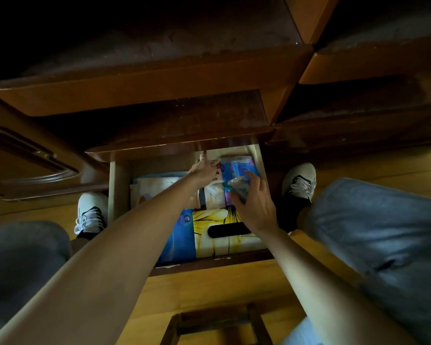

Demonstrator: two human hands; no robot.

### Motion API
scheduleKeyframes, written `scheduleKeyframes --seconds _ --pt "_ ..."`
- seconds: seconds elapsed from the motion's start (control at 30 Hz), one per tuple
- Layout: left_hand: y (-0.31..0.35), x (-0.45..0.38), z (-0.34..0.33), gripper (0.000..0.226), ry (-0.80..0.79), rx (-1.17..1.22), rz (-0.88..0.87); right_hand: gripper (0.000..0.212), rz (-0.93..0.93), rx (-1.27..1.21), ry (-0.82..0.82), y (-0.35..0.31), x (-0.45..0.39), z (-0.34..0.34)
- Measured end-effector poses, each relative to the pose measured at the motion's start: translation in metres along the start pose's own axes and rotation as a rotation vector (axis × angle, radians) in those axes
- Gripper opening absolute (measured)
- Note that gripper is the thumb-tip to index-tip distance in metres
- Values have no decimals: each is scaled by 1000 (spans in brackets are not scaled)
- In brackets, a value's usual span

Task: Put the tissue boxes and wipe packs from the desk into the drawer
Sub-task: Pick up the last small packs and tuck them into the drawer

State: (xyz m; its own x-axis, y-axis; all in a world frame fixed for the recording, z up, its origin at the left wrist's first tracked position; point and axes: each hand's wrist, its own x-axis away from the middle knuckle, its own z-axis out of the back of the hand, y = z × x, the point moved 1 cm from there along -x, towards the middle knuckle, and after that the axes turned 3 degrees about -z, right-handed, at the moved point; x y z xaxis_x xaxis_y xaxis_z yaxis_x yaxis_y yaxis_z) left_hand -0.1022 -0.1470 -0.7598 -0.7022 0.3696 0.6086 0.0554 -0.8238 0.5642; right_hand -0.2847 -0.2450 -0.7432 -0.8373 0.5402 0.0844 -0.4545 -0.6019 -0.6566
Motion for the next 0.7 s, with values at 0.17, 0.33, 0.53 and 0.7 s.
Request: scheduleKeyframes --seconds 0.17,0.33,0.53,0.7 --pt "-4 24 6 62 51 46 -47 67 -55 -73 -6 -2 0 -1" --pt "-37 92 34 24 168 581 -57 86 -138 -156 -140 -31 3 0" --pt "-94 145 53 27 -86 602 2 94 314 43 -352 -83 30 -20" --pt "-128 150 60 19 34 741 -65 84 351 49 -234 -97 37 -22"
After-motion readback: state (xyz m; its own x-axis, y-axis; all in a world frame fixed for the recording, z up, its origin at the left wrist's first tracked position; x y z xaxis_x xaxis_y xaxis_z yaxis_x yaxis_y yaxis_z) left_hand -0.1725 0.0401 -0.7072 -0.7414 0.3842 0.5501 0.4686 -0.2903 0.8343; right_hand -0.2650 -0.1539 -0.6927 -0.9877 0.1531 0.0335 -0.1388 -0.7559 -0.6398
